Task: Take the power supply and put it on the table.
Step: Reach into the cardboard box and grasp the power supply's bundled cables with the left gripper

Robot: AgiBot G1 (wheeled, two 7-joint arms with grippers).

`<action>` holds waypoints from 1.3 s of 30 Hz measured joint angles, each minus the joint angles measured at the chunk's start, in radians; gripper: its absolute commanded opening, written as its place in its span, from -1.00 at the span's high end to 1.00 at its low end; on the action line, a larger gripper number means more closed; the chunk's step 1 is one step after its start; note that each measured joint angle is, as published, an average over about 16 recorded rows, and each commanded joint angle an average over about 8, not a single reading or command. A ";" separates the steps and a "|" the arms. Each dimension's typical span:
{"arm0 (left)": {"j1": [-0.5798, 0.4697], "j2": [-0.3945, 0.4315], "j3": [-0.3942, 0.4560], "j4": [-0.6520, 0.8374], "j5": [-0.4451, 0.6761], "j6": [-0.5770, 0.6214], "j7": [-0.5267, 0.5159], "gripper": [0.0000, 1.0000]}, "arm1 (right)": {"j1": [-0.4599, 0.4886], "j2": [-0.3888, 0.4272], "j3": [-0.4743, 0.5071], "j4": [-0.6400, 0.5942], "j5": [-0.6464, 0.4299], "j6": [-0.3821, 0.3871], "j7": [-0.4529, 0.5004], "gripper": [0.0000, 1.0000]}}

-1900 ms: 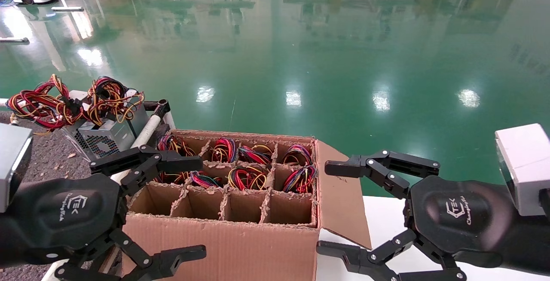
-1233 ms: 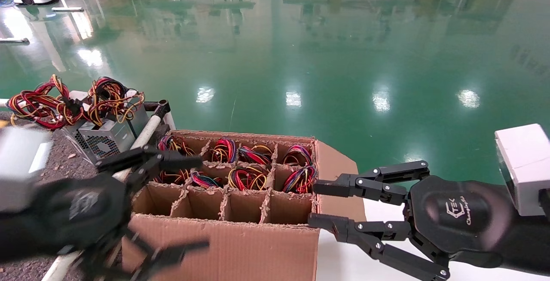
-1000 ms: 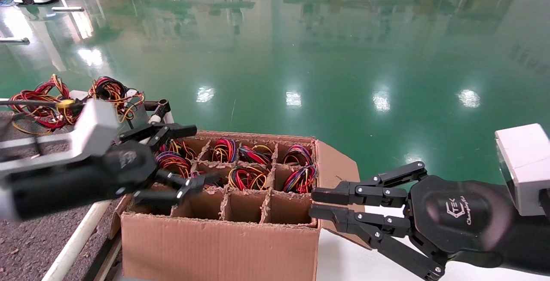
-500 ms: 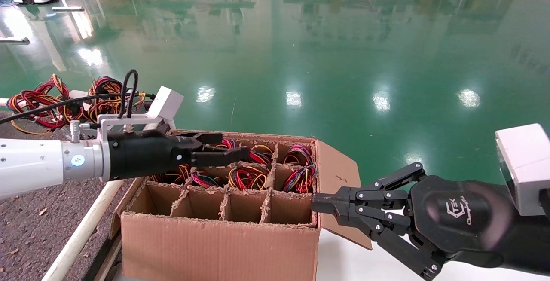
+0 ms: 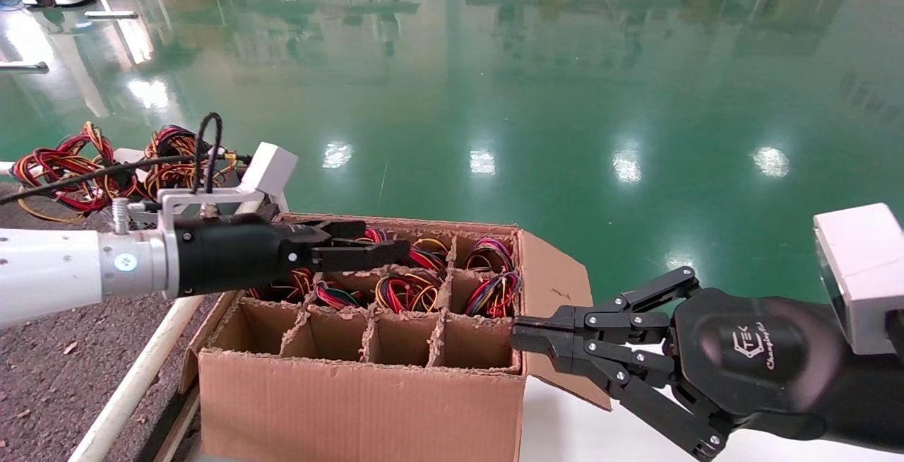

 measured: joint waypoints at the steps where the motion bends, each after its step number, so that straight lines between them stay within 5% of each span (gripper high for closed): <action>1: -0.001 0.003 0.003 0.004 0.003 0.001 -0.005 -1.00 | 0.000 0.000 0.000 0.000 0.000 0.000 0.000 -1.00; 13: -0.023 0.034 0.047 0.065 0.038 0.045 -0.076 -1.00 | 0.000 0.000 0.000 0.000 0.000 0.000 0.000 -1.00; 16: -0.025 0.036 0.052 0.074 0.040 0.055 -0.086 -0.52 | 0.000 0.000 0.000 0.000 0.000 0.000 0.000 -1.00; 21: -0.023 0.040 0.057 0.083 0.041 0.062 -0.102 0.72 | 0.000 0.000 0.000 0.000 0.000 0.000 0.000 -1.00; 23: -0.023 0.042 0.059 0.086 0.043 0.062 -0.111 0.95 | 0.000 0.000 0.000 0.000 0.000 0.000 0.000 -1.00; 39: -0.022 0.065 0.076 0.103 0.069 0.029 -0.165 0.99 | 0.000 0.000 0.000 0.000 0.000 0.000 0.000 -1.00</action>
